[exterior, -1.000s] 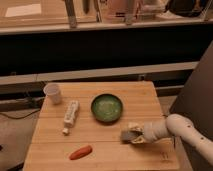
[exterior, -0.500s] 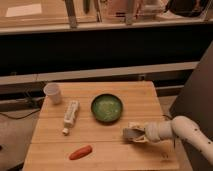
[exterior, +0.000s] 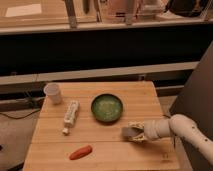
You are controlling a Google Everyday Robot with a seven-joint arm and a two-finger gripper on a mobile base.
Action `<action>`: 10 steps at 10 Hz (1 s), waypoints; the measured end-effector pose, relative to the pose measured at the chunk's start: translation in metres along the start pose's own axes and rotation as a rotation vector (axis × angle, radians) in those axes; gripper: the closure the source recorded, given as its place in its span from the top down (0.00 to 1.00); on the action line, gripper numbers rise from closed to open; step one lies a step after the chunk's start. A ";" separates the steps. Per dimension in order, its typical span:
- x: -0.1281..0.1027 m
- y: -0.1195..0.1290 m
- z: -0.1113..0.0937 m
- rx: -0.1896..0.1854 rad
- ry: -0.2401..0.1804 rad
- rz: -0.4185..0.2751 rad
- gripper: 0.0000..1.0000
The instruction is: Place the eraser on the white sponge
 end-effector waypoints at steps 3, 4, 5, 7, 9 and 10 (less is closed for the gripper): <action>0.007 -0.002 0.001 0.006 0.008 -0.005 0.00; 0.008 -0.002 0.001 0.007 0.010 -0.007 0.00; 0.009 -0.003 0.001 0.009 0.008 -0.009 0.01; 0.010 -0.002 0.001 0.008 -0.004 -0.006 0.19; 0.010 -0.002 0.000 0.014 -0.013 -0.008 0.42; 0.010 -0.002 0.000 0.016 -0.015 -0.010 0.52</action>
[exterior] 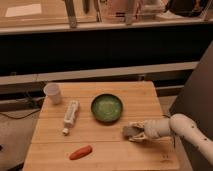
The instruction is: Place the eraser on the white sponge
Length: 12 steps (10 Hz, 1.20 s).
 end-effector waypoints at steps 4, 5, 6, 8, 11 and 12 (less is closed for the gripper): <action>0.001 0.002 -0.003 0.006 -0.009 0.004 0.80; 0.001 0.002 -0.003 0.003 -0.013 0.007 0.80; 0.001 0.002 -0.003 0.001 -0.015 0.007 0.80; 0.000 0.003 -0.004 -0.002 -0.019 -0.003 0.80; -0.005 0.005 -0.005 0.000 -0.029 -0.027 0.80; -0.006 0.006 -0.006 0.001 -0.031 -0.034 0.80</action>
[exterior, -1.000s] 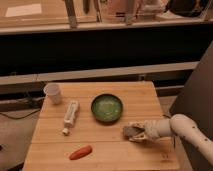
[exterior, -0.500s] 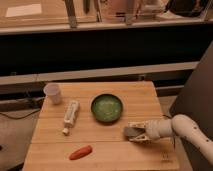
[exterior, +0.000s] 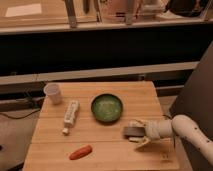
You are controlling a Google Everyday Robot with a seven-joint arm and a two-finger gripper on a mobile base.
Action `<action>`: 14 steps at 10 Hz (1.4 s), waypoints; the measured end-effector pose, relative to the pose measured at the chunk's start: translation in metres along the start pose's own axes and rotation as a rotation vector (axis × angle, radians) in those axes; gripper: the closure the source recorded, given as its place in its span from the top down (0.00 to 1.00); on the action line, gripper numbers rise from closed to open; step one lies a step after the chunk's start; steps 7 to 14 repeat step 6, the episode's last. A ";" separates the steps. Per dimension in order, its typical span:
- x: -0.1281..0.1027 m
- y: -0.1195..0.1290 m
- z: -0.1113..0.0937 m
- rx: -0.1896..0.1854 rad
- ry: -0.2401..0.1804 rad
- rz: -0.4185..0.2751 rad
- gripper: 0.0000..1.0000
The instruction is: Place the eraser on the white sponge
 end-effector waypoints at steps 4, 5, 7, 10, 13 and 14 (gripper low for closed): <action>-0.004 0.002 -0.008 0.019 -0.017 -0.017 0.80; -0.004 0.002 -0.010 0.024 -0.021 -0.017 0.80; -0.003 0.004 -0.014 0.031 -0.025 -0.019 0.80; -0.003 0.004 -0.014 0.031 -0.025 -0.019 0.80; -0.003 0.004 -0.014 0.031 -0.025 -0.019 0.80; -0.003 0.004 -0.014 0.031 -0.025 -0.019 0.80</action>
